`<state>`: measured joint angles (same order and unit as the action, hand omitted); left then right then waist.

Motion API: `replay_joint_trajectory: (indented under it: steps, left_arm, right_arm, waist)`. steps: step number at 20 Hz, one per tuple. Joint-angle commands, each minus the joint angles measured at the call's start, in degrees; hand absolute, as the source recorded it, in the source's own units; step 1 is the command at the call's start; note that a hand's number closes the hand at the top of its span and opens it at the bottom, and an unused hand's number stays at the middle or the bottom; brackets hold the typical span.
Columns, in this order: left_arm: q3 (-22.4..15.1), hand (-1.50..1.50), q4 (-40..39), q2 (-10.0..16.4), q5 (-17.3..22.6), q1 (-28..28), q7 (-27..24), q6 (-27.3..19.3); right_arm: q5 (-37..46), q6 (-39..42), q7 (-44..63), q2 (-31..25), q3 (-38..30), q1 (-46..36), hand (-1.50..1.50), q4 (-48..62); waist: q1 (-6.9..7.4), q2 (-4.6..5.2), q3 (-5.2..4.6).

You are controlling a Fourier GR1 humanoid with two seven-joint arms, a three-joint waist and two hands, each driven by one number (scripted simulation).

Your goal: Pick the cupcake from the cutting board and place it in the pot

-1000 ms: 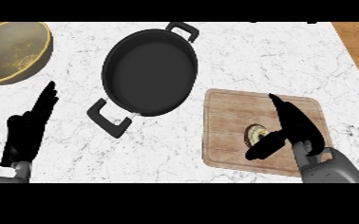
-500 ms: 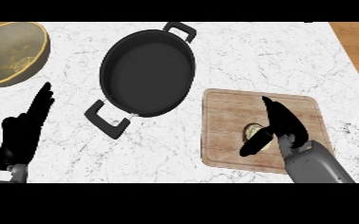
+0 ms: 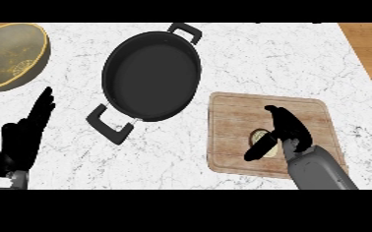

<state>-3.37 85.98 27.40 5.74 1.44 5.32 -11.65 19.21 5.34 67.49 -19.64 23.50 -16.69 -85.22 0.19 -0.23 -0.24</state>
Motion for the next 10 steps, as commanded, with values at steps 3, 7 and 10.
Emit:
replay_joint_trajectory:
  steps: [3,7,10]
  left_arm:
    - [-0.12,0.00,1.77,-2.26,-2.43,1.27,0.65,-0.52]
    - [1.93,0.00,-3.79,-2.35,-2.21,-1.68,-2.06,1.66]
    - [0.98,0.00,3.11,-1.87,-2.51,1.33,2.57,1.52]
  right_arm:
    - [2.66,4.02,6.18,1.65,0.71,-0.38,1.50,-0.67]
    - [4.15,3.56,-0.24,1.32,-0.76,0.98,1.50,3.56]
    - [5.37,3.93,8.35,5.61,0.08,-2.24,1.50,0.14]
  waist:
    - [-0.05,0.15,0.23]
    - [-0.31,0.28,0.21]
    - [0.14,0.10,0.23]
